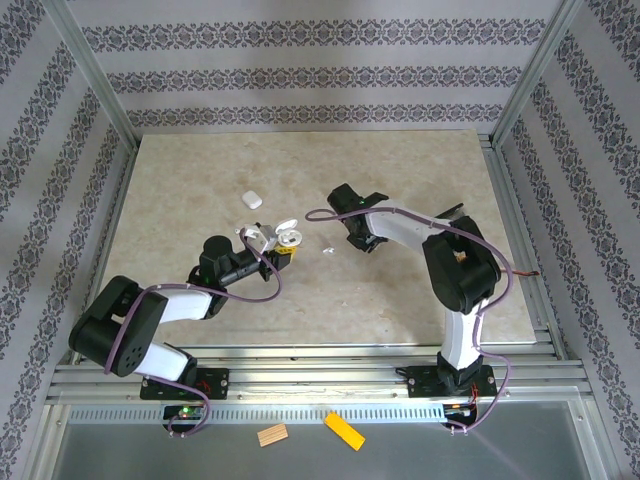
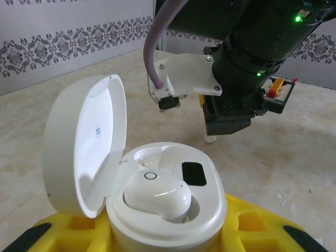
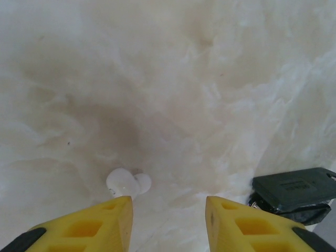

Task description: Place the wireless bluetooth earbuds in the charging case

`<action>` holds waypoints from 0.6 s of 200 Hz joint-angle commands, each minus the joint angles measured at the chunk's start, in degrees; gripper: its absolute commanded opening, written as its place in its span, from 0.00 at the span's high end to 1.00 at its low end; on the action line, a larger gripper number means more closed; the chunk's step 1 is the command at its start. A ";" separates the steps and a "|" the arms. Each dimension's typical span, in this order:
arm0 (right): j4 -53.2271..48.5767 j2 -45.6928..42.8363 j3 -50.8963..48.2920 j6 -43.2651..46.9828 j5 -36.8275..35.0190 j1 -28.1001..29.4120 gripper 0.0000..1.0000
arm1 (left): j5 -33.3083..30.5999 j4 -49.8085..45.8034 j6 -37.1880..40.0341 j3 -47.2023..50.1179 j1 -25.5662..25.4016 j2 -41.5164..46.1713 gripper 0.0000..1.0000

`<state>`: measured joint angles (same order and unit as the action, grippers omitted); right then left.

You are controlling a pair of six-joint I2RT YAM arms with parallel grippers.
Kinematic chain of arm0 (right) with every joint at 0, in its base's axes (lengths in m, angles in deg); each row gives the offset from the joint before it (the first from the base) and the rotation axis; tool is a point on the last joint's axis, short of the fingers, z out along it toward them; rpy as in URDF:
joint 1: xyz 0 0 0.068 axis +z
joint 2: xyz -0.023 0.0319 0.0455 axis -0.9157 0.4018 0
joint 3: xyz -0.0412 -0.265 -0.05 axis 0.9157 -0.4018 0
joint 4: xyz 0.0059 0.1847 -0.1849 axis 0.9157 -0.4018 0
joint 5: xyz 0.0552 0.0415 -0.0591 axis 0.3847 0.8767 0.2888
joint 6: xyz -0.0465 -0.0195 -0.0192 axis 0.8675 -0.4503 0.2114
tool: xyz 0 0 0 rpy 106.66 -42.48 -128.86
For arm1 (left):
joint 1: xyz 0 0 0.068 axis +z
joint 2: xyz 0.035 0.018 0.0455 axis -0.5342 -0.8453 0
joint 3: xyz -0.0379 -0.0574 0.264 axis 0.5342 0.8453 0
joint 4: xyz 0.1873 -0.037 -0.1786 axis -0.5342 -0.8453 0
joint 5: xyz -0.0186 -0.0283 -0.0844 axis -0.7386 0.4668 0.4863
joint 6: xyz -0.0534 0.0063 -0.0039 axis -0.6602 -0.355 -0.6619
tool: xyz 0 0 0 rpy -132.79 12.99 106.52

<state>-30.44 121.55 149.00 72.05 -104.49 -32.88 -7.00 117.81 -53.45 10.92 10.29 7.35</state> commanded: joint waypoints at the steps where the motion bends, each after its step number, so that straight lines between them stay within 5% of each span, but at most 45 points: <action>1: -5.42 2.06 2.37 0.62 -2.18 1.35 0.60 | -0.82 -3.39 2.04 0.02 0.60 2.32 0.71; 120: -4.28 7.49 4.30 1.54 -4.39 3.11 0.72 | 0.48 -4.21 1.31 -0.91 0.73 2.88 0.71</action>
<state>-33.74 127.80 151.60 72.95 -106.10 -30.41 -7.80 113.33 -52.09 10.90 10.29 9.56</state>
